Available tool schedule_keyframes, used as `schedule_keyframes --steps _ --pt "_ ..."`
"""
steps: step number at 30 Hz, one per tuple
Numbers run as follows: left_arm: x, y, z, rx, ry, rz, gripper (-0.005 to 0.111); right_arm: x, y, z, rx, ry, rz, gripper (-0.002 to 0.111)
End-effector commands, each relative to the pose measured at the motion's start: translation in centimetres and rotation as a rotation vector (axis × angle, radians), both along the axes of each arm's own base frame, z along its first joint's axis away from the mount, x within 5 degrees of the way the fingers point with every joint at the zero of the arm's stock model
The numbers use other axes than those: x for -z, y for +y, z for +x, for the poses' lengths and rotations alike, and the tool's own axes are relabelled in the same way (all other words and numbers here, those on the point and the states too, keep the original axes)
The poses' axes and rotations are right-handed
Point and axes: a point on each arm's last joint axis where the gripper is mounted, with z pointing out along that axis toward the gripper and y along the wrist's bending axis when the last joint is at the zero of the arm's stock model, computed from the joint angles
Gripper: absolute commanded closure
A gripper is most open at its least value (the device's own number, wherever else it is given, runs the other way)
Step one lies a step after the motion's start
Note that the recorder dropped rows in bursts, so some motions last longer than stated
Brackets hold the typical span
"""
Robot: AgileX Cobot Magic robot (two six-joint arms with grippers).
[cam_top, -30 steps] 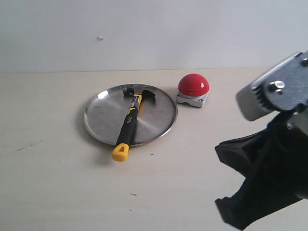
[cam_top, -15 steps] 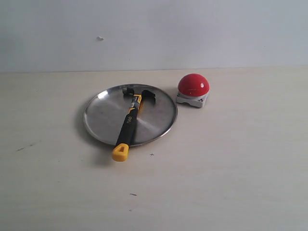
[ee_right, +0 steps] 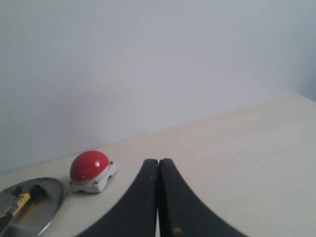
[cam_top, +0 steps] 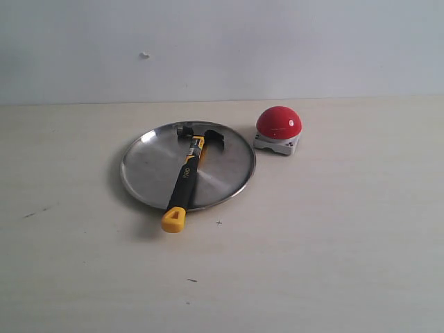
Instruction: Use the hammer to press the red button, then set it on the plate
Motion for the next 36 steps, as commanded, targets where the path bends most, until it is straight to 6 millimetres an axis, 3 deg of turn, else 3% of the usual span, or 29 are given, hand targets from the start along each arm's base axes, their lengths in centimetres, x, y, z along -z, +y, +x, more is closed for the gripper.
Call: schedule_keyframes --steps 1,7,17,36 --pt "0.0 -0.1 0.0 0.010 0.002 0.002 0.107 2.0 -0.1 0.3 0.019 0.056 -0.051 0.108" --pt "0.0 -0.1 0.0 0.010 0.002 0.002 0.107 3.8 0.1 0.6 0.009 0.104 -0.063 0.108" --pt "0.0 -0.1 0.0 0.010 0.002 0.002 0.107 3.5 2.0 0.9 -0.192 -0.084 -0.089 0.108" --pt "0.0 -0.1 0.0 0.010 0.002 0.002 0.107 3.7 2.3 0.9 -0.226 -0.071 -0.197 0.108"
